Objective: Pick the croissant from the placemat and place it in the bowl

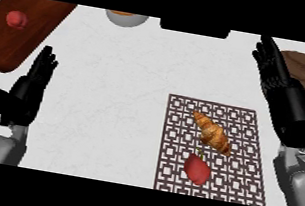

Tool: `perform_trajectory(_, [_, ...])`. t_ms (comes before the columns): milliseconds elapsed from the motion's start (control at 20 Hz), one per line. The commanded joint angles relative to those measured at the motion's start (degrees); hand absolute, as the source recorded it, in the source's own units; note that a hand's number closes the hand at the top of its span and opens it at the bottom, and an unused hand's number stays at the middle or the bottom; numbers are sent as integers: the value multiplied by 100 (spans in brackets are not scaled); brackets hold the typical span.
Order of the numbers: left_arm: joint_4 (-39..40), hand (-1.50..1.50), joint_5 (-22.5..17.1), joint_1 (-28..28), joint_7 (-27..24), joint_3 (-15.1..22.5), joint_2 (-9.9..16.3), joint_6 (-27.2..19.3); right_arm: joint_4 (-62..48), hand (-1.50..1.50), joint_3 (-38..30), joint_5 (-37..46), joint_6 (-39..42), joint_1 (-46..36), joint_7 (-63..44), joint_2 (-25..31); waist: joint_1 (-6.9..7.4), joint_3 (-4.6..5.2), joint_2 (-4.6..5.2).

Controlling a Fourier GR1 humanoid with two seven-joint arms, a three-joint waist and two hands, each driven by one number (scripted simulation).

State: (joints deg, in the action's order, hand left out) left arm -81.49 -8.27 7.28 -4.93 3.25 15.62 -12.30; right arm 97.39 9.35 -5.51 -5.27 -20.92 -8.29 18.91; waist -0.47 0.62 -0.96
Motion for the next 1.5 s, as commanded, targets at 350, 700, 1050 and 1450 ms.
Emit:
perform_trajectory(350, [-209, 0, 94, 71, 417, 631, -372, 177, -317, 150, 1204, 1768, 796, 892, 1685, 861, -55, -86, 59])
perform_trajectory(700, [-345, 0, 150, 264, 624, 622, -393, 160, -1329, -150, 535, 18, 1349, 2180, 4670, 3, 24, -75, 106])
perform_trajectory(1050, [-504, 0, 240, 28, 651, 571, -463, 232, 130, -150, -107, 381, 1129, 1898, 3019, 731, 4, -55, 83])
perform_trajectory(1450, [-857, 0, 465, 112, 1116, 673, -606, 89, 446, -150, -41, 310, 1795, 1460, 1010, 1107, 62, -58, 90])
